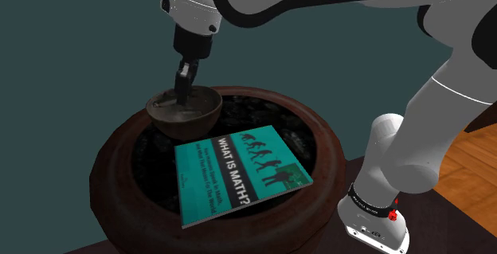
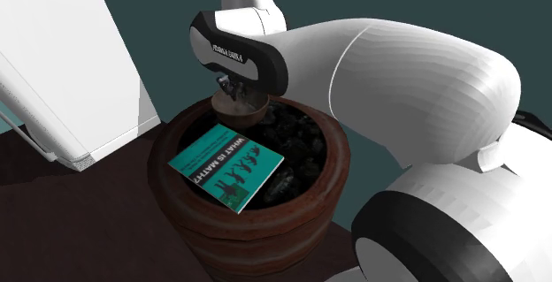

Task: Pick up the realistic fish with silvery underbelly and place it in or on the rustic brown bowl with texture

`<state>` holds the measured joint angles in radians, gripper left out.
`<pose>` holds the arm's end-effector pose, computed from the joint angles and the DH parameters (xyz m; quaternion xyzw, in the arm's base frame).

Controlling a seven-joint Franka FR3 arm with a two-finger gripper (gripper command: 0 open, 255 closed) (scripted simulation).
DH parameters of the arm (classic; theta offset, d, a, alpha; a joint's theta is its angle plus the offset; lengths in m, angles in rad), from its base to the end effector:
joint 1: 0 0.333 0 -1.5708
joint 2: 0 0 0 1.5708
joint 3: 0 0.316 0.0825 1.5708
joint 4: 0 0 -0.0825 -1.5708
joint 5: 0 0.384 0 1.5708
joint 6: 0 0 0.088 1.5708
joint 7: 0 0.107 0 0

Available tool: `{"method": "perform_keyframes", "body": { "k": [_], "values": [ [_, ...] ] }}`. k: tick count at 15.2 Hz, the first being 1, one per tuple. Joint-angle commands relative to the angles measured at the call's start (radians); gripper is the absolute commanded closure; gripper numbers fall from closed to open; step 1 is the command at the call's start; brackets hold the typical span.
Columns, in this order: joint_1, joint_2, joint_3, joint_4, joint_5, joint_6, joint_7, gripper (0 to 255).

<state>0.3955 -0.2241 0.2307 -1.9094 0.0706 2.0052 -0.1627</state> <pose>0.4121 0.3177 0.6202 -0.9150 -0.3717 -0.1504 0.0441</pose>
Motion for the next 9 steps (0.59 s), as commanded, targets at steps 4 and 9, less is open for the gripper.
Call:
{"method": "perform_keyframes", "body": {
  "k": [4, 9],
  "values": [
    [0.000, 0.000, 0.000, 0.000, 0.000, 0.000, 0.000, 0],
    [-0.002, -0.026, -0.008, 0.097, 0.004, -0.122, -0.003, 0]
  ]
}}
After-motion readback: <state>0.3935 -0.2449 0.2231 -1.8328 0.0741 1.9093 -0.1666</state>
